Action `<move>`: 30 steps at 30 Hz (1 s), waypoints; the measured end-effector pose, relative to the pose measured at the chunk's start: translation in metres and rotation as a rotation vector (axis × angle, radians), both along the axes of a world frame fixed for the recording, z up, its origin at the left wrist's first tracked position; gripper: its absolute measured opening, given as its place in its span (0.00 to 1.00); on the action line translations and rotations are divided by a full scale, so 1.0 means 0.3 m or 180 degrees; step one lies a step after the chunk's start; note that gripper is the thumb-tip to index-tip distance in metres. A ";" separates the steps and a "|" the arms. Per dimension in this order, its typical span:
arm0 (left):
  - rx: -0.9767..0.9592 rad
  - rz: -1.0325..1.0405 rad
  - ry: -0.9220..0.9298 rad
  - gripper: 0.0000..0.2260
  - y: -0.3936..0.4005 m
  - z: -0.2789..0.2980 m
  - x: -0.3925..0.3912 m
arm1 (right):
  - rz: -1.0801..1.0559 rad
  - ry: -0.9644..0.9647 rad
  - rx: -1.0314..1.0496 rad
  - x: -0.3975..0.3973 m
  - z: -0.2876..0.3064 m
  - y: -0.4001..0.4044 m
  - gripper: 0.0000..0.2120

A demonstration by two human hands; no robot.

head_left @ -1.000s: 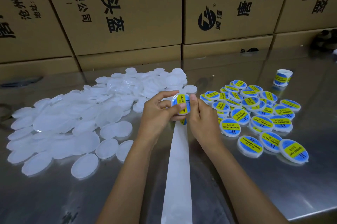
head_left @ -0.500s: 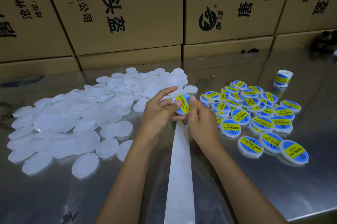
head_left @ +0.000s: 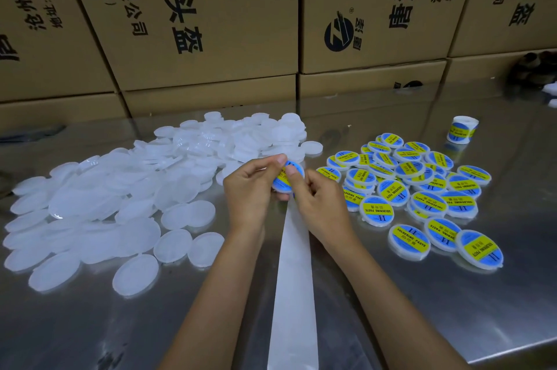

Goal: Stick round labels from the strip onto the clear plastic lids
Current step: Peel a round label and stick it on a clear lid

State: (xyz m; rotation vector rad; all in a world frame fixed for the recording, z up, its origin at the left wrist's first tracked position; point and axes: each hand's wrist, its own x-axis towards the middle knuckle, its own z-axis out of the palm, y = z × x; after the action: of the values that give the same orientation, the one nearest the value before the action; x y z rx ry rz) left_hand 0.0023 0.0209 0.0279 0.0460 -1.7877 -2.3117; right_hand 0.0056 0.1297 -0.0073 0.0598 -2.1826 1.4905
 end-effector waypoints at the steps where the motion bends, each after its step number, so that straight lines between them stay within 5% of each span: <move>1: -0.0026 -0.0050 0.0012 0.02 0.008 0.000 0.001 | -0.0073 0.0038 -0.0007 -0.002 0.002 0.002 0.25; 11: -0.0339 -0.1595 0.0015 0.18 -0.019 -0.001 -0.012 | -0.0387 -0.0048 -0.0207 -0.012 -0.003 0.018 0.24; 17: -0.0457 -0.0887 -0.0085 0.14 -0.012 -0.001 -0.008 | 0.0034 -0.0154 -0.0898 -0.002 0.013 0.031 0.26; 23: -0.0312 -0.0136 -0.0104 0.02 -0.023 -0.008 -0.022 | 0.0427 -0.0214 -0.0293 0.016 0.009 -0.005 0.25; 30: -0.0407 -0.0622 0.0108 0.08 -0.018 -0.006 -0.021 | 0.0169 -0.0281 -0.0253 -0.003 0.001 0.004 0.23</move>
State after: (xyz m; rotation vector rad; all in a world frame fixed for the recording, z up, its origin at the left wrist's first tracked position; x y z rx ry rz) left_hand -0.0039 0.0156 0.0261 -0.1959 -1.9989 -2.3024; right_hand 0.0047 0.1310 -0.0071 0.0257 -2.2036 1.6367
